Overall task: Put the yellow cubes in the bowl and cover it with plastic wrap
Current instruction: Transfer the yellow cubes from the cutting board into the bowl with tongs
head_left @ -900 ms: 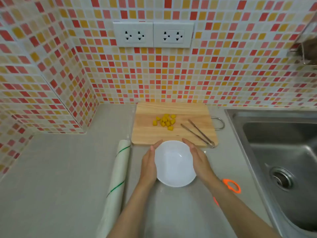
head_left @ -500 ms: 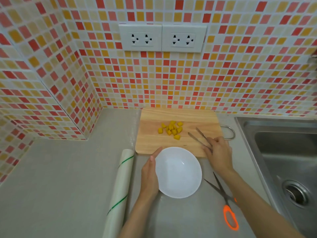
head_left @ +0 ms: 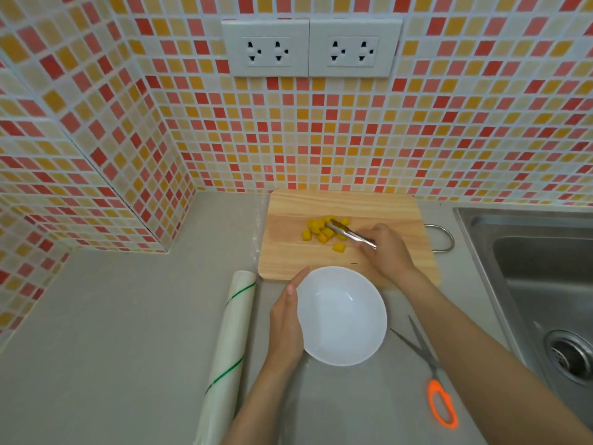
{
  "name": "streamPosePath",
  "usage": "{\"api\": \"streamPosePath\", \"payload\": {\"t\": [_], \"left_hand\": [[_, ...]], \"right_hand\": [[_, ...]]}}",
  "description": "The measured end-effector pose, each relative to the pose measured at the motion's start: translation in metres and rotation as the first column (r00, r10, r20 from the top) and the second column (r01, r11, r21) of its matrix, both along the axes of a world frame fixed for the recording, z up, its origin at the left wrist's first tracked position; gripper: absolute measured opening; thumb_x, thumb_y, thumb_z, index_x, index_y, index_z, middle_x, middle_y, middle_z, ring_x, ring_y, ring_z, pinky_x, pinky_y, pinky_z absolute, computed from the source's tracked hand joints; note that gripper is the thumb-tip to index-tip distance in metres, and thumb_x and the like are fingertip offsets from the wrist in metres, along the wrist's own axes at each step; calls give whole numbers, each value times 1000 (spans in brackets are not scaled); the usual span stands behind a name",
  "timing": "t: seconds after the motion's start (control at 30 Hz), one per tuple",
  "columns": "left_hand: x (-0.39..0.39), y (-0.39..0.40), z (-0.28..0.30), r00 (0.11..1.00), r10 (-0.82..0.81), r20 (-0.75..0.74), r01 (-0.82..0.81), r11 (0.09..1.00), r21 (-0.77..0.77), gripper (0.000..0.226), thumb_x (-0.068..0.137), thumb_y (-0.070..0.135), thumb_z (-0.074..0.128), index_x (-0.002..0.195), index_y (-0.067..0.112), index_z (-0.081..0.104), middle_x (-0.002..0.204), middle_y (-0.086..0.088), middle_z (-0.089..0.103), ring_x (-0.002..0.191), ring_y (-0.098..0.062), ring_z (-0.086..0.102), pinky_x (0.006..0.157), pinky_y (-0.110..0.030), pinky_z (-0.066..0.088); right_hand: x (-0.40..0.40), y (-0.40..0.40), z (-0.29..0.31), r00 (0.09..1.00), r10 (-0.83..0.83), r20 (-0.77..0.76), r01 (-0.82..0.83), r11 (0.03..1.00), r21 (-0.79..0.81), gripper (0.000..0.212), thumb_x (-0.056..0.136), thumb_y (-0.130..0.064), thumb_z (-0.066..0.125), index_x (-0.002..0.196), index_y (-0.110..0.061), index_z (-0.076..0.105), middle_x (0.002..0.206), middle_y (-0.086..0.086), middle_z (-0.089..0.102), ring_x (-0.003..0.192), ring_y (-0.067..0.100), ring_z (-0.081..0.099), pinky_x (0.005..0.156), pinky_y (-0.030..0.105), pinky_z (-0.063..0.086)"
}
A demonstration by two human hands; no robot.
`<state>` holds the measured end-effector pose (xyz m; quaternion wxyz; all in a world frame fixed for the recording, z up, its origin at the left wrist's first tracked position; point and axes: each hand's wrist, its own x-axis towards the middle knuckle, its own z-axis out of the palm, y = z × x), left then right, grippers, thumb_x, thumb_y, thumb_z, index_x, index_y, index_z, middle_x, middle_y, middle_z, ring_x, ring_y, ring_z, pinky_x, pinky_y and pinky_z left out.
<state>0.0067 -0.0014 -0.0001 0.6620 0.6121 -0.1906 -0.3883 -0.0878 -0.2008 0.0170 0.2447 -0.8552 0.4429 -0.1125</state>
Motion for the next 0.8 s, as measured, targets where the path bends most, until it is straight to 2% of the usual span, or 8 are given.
{"api": "streamPosePath", "payload": {"t": [0.13,0.27,0.37,0.47,0.53,0.63,0.7,0.8], "left_hand": [[-1,0,0,1000,6,25,-6,1000,7,39,102,28,27,109,38,64,105,33,67,100,13,60,73,-4,45],[-1,0,1,1000,1,28,-2,1000,16,39,101,29,27,107,39,64,106,32,67,101,12,60,74,-4,46],[-2,0,1,999,1,32,-1,1000,14,38,102,28,27,108,38,64,104,33,67,100,13,60,73,-3,45],[-2,0,0,999,-1,47,0,1000,2,39,102,27,26,108,36,63,102,34,68,98,15,60,73,-2,44],[-2,0,0,999,-4,54,4,1000,-6,39,102,28,25,108,36,63,102,33,68,98,15,60,73,-2,44],[-1,2,0,999,-11,40,12,1000,-22,39,101,29,26,109,36,63,104,27,69,102,11,60,76,-4,45],[-1,2,-1,999,-14,33,15,1000,-27,38,101,31,26,111,35,63,110,22,68,107,8,60,80,-7,46],[-1,2,-1,999,-3,45,4,1000,-21,37,101,31,27,111,37,62,116,21,64,109,10,58,83,-7,45]], "right_hand": [[-3,-3,1,998,-8,55,7,1000,10,25,88,-18,59,111,-17,70,89,17,63,90,32,56,65,27,27],[-17,10,7,977,-29,213,22,999,35,25,87,-13,62,110,-11,70,85,22,64,80,31,57,61,24,31],[-31,31,21,937,-52,345,37,998,50,25,84,-8,64,108,-8,70,80,21,62,69,20,50,60,11,34],[-52,63,36,906,11,423,-54,995,88,26,83,-7,65,108,-13,71,75,5,55,66,6,51,61,8,37],[-66,84,40,913,88,398,-137,986,96,28,83,-8,66,108,-17,71,77,1,55,71,6,55,65,13,40],[-79,99,43,939,137,316,-186,974,131,32,81,-10,68,111,-20,69,84,4,58,80,16,59,73,26,45],[-80,96,45,941,125,314,-174,976,133,36,79,-11,70,114,-20,67,86,5,57,82,16,58,75,22,43],[-74,76,45,945,72,320,-99,993,68,39,79,-13,71,118,-15,65,83,0,52,77,11,54,69,10,39]]}}
